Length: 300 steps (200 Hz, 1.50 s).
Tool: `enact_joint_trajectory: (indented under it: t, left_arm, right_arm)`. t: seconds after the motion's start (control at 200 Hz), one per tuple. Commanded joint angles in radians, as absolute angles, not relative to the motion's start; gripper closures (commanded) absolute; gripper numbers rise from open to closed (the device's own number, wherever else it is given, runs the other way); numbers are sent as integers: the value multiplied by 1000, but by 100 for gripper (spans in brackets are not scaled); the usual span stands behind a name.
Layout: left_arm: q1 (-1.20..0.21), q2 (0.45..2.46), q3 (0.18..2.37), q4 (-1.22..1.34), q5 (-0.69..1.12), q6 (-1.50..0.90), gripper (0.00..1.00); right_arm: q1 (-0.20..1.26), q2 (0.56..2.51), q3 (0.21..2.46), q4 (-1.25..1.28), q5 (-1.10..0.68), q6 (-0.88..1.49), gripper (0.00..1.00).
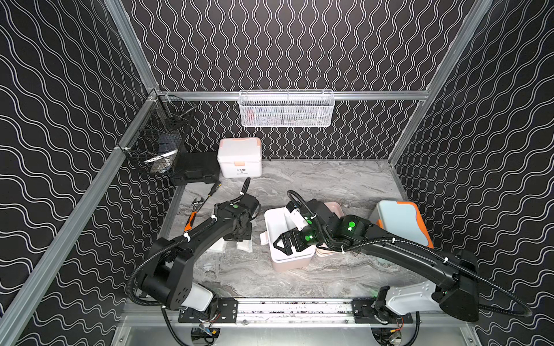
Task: Open first aid kits and take out gauze
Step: Place the gauze at the center of the board, then pick up the compartment layer from the first aid kit.
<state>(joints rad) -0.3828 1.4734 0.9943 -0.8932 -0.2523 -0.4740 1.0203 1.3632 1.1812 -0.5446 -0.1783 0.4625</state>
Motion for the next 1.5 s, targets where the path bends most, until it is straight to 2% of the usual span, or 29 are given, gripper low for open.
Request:
enact_joint_trajectory:
  t: [0.0,0.195,0.3,0.395,0.5,0.691,1.061,1.201,1.336,1.496]
  left_arm:
    - [-377,1481,996,-897,-303,-479,100]
    - [-377,1488,997,-902,-303,-481,100]
    - [-376,1481,1001,-912,-305,-486,89]
    - [-377,1463,1006,-923,-305,-491,84]
    - [-377,1442,1017,-938,-301,-494,73]
    - [-377,1374,1052,-987,-291,-495,63]
    - [-377,1086,1114,-934,57,-528,27]
    - [-377,976,1105,-914,119,-556,13]
    - [-377,912,1086,-902,153,-563,4]
    - [-377,798,982,-784,215,-627,1]
  right_arm:
    - [1022,1355,1178,-543,-172,465,0]
    - [1022,1352,1175,-543,-173,469,0]
    - [1022,1347,1173,-545,-173,472,0]
    - [1022,1343,1172,-546,-170,474,0]
    - [1022,1340,1170,-548,-167,476,0]
    - [1022,1340,1176,-548,-169,479,0]
    - [1022,1324,1199,-544,-166,471,0]
    - [1022,1339,1216,-551,-156,462,0]
    - [1022,1376,1239,-566,-127,456,0]
    - [1020,1426,1298,-635,-46,448,0]
